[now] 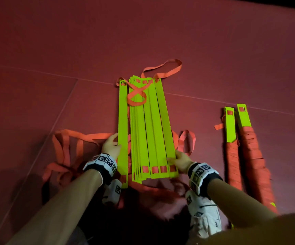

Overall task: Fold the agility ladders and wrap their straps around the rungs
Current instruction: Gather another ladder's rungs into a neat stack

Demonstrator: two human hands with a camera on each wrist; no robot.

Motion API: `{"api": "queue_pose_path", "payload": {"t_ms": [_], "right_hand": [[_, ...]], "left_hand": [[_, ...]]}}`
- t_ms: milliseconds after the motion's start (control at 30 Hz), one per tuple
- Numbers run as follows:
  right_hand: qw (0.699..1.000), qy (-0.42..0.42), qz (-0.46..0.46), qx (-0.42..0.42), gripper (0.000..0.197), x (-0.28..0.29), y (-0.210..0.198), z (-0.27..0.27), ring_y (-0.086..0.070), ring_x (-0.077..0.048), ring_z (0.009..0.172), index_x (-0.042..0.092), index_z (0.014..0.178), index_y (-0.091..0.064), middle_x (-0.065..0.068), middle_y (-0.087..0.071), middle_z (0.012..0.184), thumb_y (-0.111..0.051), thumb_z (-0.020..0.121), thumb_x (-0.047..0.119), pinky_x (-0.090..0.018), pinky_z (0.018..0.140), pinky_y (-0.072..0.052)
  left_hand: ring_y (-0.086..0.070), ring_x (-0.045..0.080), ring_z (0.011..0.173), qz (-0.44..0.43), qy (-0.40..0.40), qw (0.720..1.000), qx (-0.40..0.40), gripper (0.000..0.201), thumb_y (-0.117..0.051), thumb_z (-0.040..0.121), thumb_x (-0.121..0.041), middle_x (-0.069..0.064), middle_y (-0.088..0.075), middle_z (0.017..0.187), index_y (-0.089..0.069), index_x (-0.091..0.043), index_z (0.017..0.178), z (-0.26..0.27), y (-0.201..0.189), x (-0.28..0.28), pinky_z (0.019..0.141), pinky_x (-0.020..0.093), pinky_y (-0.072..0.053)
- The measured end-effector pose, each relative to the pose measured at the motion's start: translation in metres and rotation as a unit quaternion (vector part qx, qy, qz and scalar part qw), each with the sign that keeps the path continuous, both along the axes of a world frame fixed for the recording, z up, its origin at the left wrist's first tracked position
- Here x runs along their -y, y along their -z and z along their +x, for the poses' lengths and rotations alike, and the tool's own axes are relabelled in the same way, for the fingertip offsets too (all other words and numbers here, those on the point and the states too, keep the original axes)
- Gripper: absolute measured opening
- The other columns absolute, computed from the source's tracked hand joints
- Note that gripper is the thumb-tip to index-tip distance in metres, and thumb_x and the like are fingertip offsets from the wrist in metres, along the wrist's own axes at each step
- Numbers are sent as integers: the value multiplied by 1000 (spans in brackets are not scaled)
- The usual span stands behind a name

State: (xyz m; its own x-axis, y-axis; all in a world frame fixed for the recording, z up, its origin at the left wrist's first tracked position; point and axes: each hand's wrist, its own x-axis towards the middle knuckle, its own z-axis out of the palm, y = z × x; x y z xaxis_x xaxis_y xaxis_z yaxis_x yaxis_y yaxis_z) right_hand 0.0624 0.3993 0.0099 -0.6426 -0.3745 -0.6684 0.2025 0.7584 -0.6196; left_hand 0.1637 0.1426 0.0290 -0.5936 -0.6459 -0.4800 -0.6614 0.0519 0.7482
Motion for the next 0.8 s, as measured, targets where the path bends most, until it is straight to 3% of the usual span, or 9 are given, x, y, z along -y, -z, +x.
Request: {"api": "queue_pose_path", "payload": {"t_ms": [100, 200, 267, 300, 367, 433, 533, 667, 800], "right_hand": [[999, 35, -3, -30, 38, -9, 1, 29, -64, -26, 102, 13, 126, -57, -9, -67, 115, -65, 89, 13, -40, 93, -50], [989, 142, -31, -2, 37, -13, -14, 42, -61, -21, 81, 15, 123, -56, -6, -64, 100, -58, 90, -2, -26, 62, -50], [980, 185, -47, 49, 38, -13, -21, 47, -58, -21, 69, 18, 120, -56, -7, -62, 91, -53, 89, -5, -28, 48, -52], [976, 194, -60, 73, 38, -11, -23, 47, -58, -22, 68, 16, 119, -56, -8, -61, 89, -52, 88, -6, -34, 52, -54], [974, 196, -68, 93, 38, -9, -21, 46, -58, -24, 69, 11, 119, -57, -10, -61, 90, -53, 87, -8, -51, 73, -53], [971, 204, -74, 103, 38, -5, -22, 44, -59, -24, 71, 6, 119, -58, -14, -65, 94, -59, 84, -9, -56, 84, -50], [965, 221, -85, 108, 39, -4, -25, 35, -63, -21, 76, 1, 117, -62, -20, -67, 113, -70, 79, -5, -43, 87, -53], [975, 186, -61, 110, 36, -4, -30, 24, -64, -21, 93, 2, 110, -67, -9, -69, 108, -78, 76, 10, -32, 91, -51], [988, 139, -31, 64, 29, 6, -28, 27, -60, -11, 70, -1, 111, -66, -8, -65, 97, -71, 84, 7, -15, 62, -50]], "left_hand": [[-61, 31, 99, -16, 68, 997, 30, 55, -54, 90, 1, 18, -62, 119, -48, -17, 141, 18, 2, -3, 80, 31, -47], [-55, 31, 109, -103, 156, 979, 85, 59, -53, 89, -4, 16, -57, 122, -43, -19, 145, 24, -1, -14, 89, 31, -43], [-45, 35, 119, -182, 181, 963, 85, 59, -54, 89, -8, 18, -51, 127, -42, -19, 145, 23, -7, -24, 101, 36, -36], [-42, 36, 121, -206, 182, 959, 61, 57, -54, 90, -8, 17, -50, 128, -43, -18, 145, 22, -10, -30, 104, 38, -33], [-40, 34, 122, -220, 190, 957, 0, 52, -54, 91, -7, 15, -51, 127, -48, -18, 141, 16, -14, -40, 104, 38, -33], [-43, 31, 123, -196, 221, 955, -28, 48, -52, 92, -5, 14, -52, 125, -51, -17, 138, 10, -12, -49, 104, 38, -36], [-49, 29, 122, -129, 256, 958, -12, 50, -51, 93, -6, 15, -49, 129, -48, -20, 140, 3, -4, -58, 100, 39, -44], [-51, 28, 121, -98, 217, 970, 43, 55, -50, 93, -8, 14, -45, 136, -41, -20, 145, 3, 4, -58, 98, 39, -47], [-50, 33, 120, -114, 226, 964, 79, 59, -53, 93, -16, 17, -42, 138, -34, -20, 148, -3, 5, -60, 99, 43, -46]]}}
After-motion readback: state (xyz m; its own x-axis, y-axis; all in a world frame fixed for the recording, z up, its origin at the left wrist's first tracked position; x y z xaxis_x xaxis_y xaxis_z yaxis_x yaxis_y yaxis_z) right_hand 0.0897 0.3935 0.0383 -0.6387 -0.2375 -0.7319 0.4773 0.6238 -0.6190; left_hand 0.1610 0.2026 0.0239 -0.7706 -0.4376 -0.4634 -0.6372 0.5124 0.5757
